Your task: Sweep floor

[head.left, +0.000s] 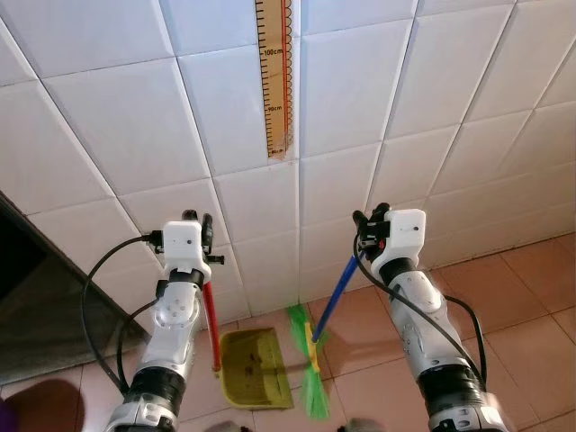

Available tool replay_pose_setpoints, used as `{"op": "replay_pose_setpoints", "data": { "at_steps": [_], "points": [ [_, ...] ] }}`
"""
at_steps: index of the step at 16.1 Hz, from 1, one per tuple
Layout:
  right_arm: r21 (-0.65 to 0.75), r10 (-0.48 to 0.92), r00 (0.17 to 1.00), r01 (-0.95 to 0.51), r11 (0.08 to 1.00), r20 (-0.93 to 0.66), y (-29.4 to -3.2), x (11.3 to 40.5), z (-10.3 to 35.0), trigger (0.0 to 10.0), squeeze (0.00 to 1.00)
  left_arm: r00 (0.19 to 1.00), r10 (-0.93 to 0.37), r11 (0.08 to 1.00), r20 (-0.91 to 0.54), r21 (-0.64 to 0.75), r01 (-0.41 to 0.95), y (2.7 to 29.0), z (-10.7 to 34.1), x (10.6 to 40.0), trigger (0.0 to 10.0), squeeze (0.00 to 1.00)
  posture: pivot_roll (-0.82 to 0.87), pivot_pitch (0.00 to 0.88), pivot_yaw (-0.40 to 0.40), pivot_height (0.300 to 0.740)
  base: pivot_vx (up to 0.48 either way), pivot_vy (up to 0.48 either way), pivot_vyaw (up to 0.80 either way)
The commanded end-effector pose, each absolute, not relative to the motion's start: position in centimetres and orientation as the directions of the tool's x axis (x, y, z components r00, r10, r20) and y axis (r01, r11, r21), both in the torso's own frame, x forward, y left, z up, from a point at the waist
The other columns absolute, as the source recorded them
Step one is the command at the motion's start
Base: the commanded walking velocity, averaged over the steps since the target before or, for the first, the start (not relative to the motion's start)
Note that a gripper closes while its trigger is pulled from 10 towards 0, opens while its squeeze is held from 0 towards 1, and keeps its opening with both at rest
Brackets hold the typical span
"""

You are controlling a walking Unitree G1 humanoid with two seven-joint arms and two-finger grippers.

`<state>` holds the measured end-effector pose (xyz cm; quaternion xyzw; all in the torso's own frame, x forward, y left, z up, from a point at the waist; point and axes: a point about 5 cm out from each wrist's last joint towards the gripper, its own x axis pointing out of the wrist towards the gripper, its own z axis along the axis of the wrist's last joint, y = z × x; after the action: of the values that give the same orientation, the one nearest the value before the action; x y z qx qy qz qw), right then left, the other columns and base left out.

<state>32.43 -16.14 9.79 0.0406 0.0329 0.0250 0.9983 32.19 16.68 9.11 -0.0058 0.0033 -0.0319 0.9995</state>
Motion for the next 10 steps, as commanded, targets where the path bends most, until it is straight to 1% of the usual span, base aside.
{"op": "replay_pose_setpoints", "data": {
  "at_steps": [1,2,3,5,6,8,10],
  "points": [
    [0.078,0.020,0.998,-0.015,0.997,-0.066,-16.7,32.1,10.2,10.0,0.00,0.991,-0.068,0.996,0.113,-0.052,0.074,17.9,12.7,32.8,10.0,0.00,-0.03,0.000,0.034,0.740,0.000,0.000,0.00],
    [0.073,0.033,0.998,-0.029,0.997,-0.054,-16.4,31.5,10.3,10.0,0.00,0.989,-0.071,0.997,0.126,-0.028,0.075,17.7,12.7,32.3,10.0,0.00,-0.03,0.000,0.034,0.740,0.000,0.000,0.00],
    [0.041,0.009,0.998,-0.007,0.999,-0.058,-16.9,31.4,10.2,10.0,0.00,0.990,-0.068,0.997,0.124,-0.032,0.072,17.7,12.6,32.2,10.0,0.00,-0.03,0.000,0.035,0.740,0.000,0.000,0.00],
    [0.037,-0.002,0.998,0.005,0.999,-0.067,-17.4,31.4,9.9,10.0,0.00,0.989,-0.050,0.997,0.138,-0.048,0.057,17.7,12.6,32.2,10.0,0.00,-0.03,0.000,0.032,0.740,0.000,0.000,0.00],
    [0.025,-0.004,0.997,0.006,1.000,-0.076,-17.5,31.5,10.0,10.0,0.00,0.990,-0.075,0.996,0.122,-0.029,0.079,17.7,12.9,32.1,10.0,0.00,-0.03,0.000,0.030,0.740,0.000,0.000,0.00],
    [0.023,0.026,0.998,-0.025,0.999,-0.065,-17.2,31.5,10.3,10.0,0.00,0.990,-0.086,0.996,0.112,-0.013,0.088,17.7,13.2,31.6,10.0,0.00,-0.03,0.000,0.027,0.740,0.000,0.000,0.00],
    [0.001,0.088,0.995,-0.088,0.996,-0.037,-16.3,31.7,10.9,10.0,0.00,0.991,-0.086,0.996,0.106,0.001,0.086,17.6,13.1,31.3,10.0,0.00,-0.02,0.000,0.021,0.740,0.000,0.000,0.77]
  ]
}}
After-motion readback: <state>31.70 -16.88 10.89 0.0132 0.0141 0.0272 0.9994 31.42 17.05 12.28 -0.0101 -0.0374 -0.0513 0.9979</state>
